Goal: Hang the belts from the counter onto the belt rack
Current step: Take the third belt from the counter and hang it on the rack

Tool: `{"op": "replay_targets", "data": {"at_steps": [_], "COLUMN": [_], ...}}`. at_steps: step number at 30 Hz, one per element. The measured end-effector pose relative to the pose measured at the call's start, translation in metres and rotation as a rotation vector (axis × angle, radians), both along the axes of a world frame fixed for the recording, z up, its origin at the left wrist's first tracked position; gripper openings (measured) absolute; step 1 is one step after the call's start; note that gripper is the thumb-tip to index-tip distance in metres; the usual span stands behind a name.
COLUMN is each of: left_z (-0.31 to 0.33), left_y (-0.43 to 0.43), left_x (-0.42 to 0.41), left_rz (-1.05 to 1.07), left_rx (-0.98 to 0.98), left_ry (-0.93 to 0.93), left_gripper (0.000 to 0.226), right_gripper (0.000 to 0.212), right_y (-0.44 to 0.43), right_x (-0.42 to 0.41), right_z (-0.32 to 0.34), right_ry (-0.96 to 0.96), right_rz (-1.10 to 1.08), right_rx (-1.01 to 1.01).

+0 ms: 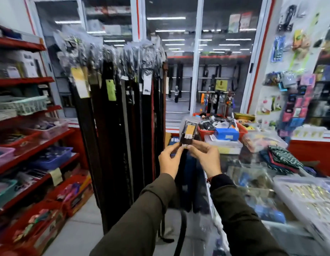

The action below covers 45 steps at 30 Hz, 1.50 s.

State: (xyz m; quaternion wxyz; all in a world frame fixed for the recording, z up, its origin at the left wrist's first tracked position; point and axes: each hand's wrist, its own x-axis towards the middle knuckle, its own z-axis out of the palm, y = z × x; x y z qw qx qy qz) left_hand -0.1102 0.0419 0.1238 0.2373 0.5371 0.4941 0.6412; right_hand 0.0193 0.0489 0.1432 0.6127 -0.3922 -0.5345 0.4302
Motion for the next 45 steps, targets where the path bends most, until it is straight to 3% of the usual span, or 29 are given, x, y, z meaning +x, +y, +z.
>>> {"op": "replay_targets", "data": {"at_steps": [6,13,19,32,45], "left_z": [0.06,0.153,0.2,0.217,0.222], "left_y": [-0.001,-0.001,-0.002,-0.003,0.003], "left_x": [-0.029,-0.064,-0.078,-0.065,-0.067], "left_rz": [-0.022,0.08,0.083,-0.046,-0.081], "left_rx": [0.097,0.337,0.411,0.267,0.243], "left_ry": [-0.205,-0.22,-0.15,-0.454,-0.489], "left_gripper": [0.033,0.027,0.028,0.032,0.027], "right_gripper": [0.03,0.04,0.041,0.035,0.031], "right_y": [0.005,0.007,0.009,0.021,0.032], "right_x": [-0.039,-0.076,-0.09,-0.084,-0.086], "right_z": [0.057,0.146,0.185,0.21,0.213], "right_ry": [0.084,0.277,0.343,0.159,0.138], "right_rz": [0.1,0.283,0.323,0.196,0.187], "right_rx": [0.133,0.176,0.186,0.179,0.191]}}
